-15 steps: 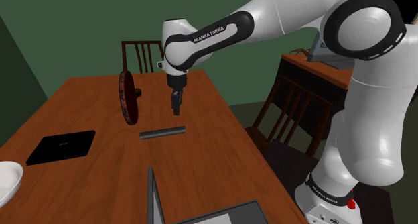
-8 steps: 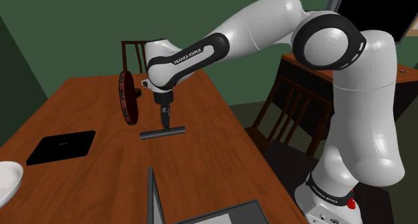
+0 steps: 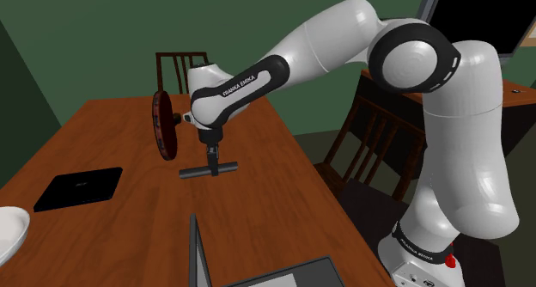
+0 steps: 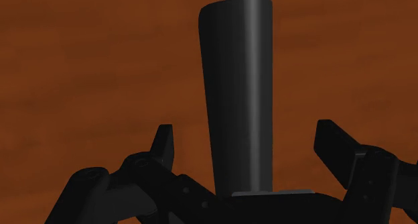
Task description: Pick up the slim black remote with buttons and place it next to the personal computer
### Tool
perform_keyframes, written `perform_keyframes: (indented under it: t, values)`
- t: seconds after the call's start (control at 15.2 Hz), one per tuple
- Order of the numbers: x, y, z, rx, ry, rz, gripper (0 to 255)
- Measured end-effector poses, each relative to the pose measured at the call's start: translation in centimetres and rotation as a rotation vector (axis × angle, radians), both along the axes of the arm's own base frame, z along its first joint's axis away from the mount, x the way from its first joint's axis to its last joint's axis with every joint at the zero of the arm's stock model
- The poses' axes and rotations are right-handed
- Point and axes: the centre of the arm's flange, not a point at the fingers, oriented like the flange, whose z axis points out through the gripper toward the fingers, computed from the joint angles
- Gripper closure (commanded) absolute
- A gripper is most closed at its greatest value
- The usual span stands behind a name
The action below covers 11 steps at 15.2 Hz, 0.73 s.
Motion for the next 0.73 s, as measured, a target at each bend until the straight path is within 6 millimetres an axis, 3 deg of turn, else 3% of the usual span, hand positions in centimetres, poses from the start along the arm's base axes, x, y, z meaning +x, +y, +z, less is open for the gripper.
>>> perform_keyframes:
  t: [0.26,0.33,0.73]
  values:
    - [0.03,0.02,-0.12,0.000,0.000,0.000,0]
    - [0.03,0.02,-0.12,0.000,0.000,0.000,255]
    - [0.08,-0.08,0.09,0.001,-0.005,-0.001,255]
